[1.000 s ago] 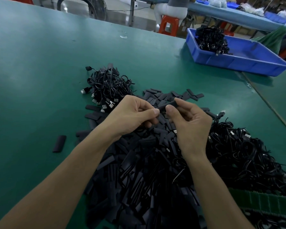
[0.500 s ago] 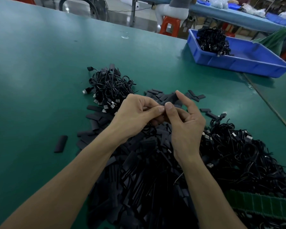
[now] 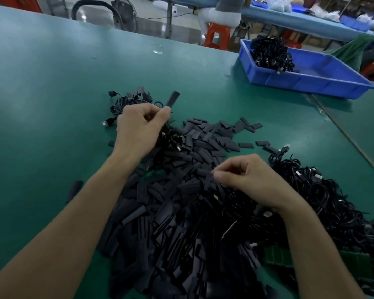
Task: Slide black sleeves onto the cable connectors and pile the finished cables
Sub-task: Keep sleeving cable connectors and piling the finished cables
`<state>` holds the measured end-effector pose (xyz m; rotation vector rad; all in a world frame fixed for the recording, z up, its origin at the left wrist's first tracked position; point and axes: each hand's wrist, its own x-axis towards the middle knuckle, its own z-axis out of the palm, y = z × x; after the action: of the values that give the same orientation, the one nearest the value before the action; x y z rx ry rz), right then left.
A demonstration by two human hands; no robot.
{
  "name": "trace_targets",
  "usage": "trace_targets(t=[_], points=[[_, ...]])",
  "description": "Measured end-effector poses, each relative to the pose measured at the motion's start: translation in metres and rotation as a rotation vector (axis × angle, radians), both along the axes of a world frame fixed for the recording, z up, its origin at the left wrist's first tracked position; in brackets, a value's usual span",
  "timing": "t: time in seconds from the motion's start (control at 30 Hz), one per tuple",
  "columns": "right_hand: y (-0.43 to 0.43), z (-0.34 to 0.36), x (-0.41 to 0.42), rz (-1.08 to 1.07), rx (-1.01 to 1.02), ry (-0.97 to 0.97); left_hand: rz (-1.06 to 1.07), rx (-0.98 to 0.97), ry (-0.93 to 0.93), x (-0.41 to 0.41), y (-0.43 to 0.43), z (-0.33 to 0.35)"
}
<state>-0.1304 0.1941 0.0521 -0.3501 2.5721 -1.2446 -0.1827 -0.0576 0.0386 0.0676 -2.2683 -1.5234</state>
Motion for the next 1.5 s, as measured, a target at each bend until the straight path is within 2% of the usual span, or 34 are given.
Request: trace_targets(t=[0.1, 0.2, 0.33, 0.5, 0.7, 0.83, 0.9, 0.97, 1.03, 1.13, 1.2, 1.27, 1.4, 1.5], points=[[0.012, 0.011, 0.002, 0.227, 0.098, -0.173, 0.157, -0.161, -0.013, -0.022, -0.01, 0.003], [0.014, 0.016, 0.008, 0.355, 0.163, -0.292, 0.308, -0.247, -0.109, -0.044, -0.02, 0.006], [0.011, 0.017, 0.015, 0.415, 0.262, -0.33, 0.384, -0.327, -0.261, -0.064, -0.033, 0.003], [0.004, 0.016, 0.022, 0.43, 0.449, -0.243, 0.389, -0.398, -0.343, -0.072, -0.04, 0.0], [0.002, 0.015, 0.016, 0.327, 0.338, -0.148, 0.401, -0.3, -0.331, -0.073, -0.042, 0.002], [0.003, 0.017, 0.018, 0.328, 0.265, -0.128, 0.388, -0.241, -0.117, -0.057, -0.024, -0.001], [0.001, 0.019, 0.017, 0.274, 0.157, -0.018, 0.349, -0.219, 0.021, -0.043, -0.008, 0.0], [-0.002, 0.02, 0.014, 0.159, 0.068, 0.132, 0.19, -0.186, 0.144, -0.026, 0.009, 0.002], [-0.008, 0.021, 0.009, 0.029, -0.01, 0.297, -0.035, -0.1, 0.178, -0.006, 0.026, 0.004], [-0.018, 0.028, 0.002, -0.104, -0.238, 0.477, -0.407, 0.2, 0.001, 0.021, 0.049, 0.009], [-0.023, 0.033, 0.0, -0.138, -0.444, 0.521, -0.632, 0.245, -0.044, 0.033, 0.061, 0.014], [-0.029, 0.038, -0.001, -0.16, -0.595, 0.519, -0.736, 0.262, 0.02, 0.037, 0.068, 0.018], [-0.033, 0.037, -0.005, -0.22, -0.707, 0.453, -0.57, 0.154, 0.117, 0.036, 0.055, 0.028], [-0.029, 0.023, -0.013, -0.307, -0.52, 0.364, -0.417, 0.105, 0.12, 0.032, 0.034, 0.03]])
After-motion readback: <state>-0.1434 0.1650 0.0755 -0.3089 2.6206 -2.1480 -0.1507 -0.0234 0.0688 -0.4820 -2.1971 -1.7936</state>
